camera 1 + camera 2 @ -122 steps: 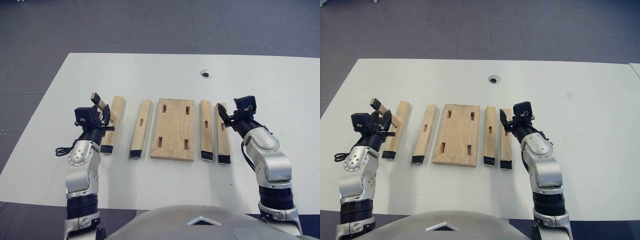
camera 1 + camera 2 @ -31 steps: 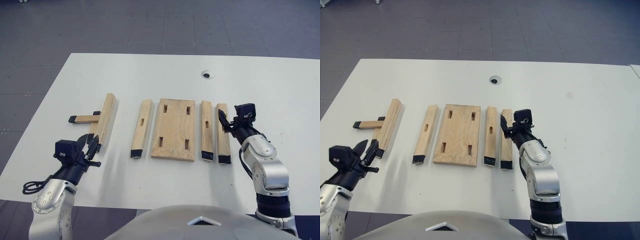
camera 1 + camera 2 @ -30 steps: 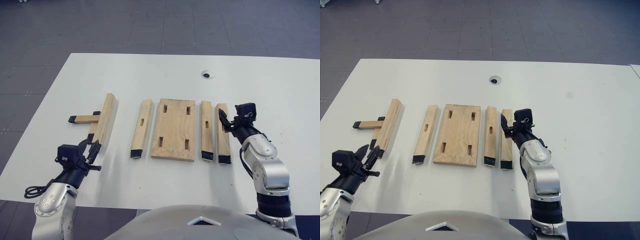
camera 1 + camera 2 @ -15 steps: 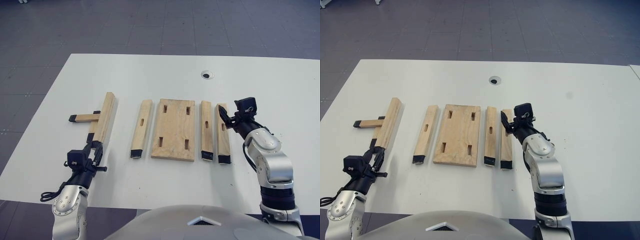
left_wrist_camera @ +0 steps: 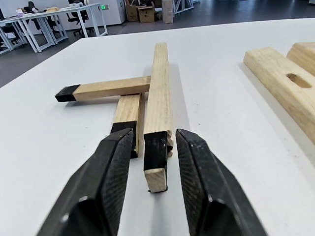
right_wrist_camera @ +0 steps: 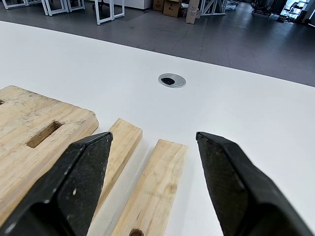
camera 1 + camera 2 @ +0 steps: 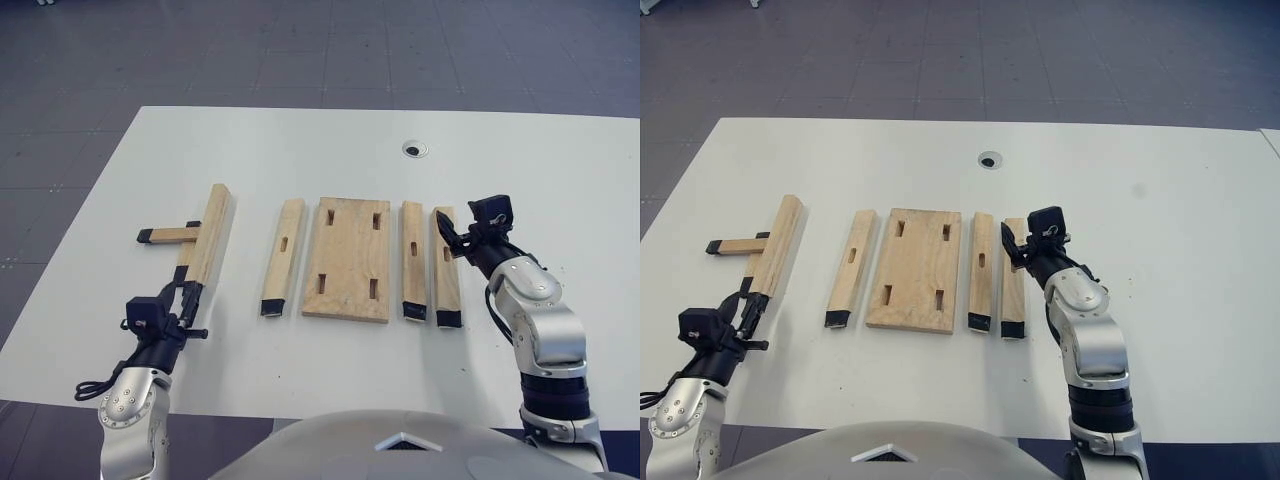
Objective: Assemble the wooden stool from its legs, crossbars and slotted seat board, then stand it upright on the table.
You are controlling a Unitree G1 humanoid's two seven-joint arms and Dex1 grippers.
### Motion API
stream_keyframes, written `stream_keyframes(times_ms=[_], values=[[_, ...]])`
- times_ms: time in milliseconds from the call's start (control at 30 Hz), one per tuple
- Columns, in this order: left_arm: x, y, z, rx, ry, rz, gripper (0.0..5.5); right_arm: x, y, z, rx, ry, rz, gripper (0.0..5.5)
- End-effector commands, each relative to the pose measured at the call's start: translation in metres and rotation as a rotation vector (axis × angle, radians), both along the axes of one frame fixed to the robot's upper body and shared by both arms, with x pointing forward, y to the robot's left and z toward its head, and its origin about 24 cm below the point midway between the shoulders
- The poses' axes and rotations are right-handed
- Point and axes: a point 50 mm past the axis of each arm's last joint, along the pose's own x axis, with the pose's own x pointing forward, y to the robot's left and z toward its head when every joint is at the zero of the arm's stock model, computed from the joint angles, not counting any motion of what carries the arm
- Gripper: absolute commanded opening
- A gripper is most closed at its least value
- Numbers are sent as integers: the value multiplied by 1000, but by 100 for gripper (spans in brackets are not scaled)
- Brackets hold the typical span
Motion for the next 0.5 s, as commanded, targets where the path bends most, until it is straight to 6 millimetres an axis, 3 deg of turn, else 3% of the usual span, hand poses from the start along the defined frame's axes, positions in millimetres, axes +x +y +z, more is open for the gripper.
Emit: stream_keyframes(times_ms=[33,233,433,500], values=[[6,5,-10,14,29,-12,163,1,0,2,-1,-2,2,313],[19,16,-11,43,21,4,163,2,1,2,4,-2,-3,313],[31,10,-15,30,2,-20,163,1,1,2,4,1,-4,313],[31,9,-17,36,7,-27,129,2,1,2,4,0,-4,313]])
